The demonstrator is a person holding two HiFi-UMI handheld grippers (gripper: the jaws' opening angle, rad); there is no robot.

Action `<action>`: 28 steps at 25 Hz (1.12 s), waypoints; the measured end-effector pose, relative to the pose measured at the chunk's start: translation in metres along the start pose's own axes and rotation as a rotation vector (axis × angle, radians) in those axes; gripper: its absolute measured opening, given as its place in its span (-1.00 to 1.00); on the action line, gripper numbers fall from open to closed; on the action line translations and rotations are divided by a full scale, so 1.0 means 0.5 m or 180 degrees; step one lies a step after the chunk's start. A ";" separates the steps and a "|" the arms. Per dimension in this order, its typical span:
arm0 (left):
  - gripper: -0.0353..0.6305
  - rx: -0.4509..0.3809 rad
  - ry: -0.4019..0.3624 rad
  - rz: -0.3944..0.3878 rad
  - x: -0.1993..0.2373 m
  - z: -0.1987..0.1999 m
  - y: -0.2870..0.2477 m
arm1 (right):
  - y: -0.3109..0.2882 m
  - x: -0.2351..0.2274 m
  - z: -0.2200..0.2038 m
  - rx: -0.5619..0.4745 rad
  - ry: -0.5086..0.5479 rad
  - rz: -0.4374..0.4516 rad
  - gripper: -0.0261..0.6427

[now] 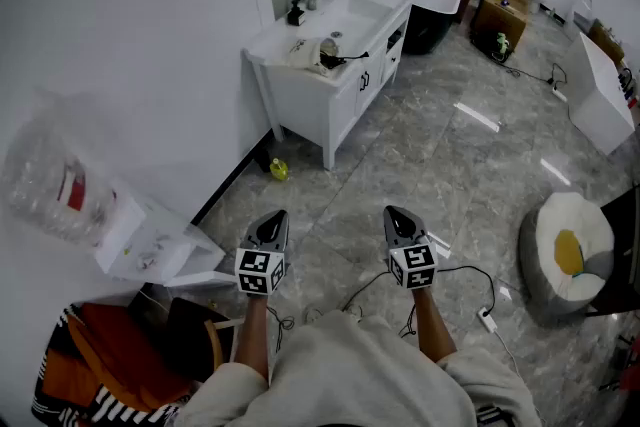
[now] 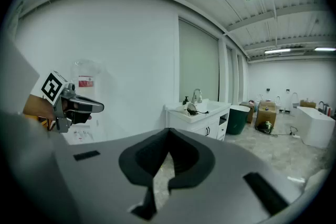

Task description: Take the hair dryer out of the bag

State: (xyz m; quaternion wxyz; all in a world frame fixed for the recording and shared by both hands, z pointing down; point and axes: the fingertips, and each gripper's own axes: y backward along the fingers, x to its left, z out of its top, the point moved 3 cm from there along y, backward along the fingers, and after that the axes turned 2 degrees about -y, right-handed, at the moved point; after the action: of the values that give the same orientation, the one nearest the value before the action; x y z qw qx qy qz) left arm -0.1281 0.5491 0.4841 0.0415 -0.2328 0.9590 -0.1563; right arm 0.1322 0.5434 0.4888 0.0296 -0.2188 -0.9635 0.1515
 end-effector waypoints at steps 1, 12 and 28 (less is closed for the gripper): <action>-0.85 -0.0002 0.0010 -0.0004 -0.002 -0.001 0.000 | 0.001 -0.001 -0.002 0.0007 0.0002 0.0000 -0.93; -0.85 0.0002 0.0024 -0.0001 -0.014 -0.007 -0.003 | 0.010 -0.006 -0.014 0.0053 0.0016 -0.0005 -0.93; -0.55 -0.0039 0.0105 0.0034 -0.080 -0.012 -0.015 | 0.024 -0.035 -0.027 -0.0084 -0.0037 0.0323 -0.24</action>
State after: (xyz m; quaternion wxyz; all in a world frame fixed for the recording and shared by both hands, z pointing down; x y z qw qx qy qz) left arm -0.0901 0.5629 0.4926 0.0251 -0.2253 0.9617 -0.1540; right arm 0.1549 0.5500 0.4983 0.0133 -0.2668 -0.9532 0.1414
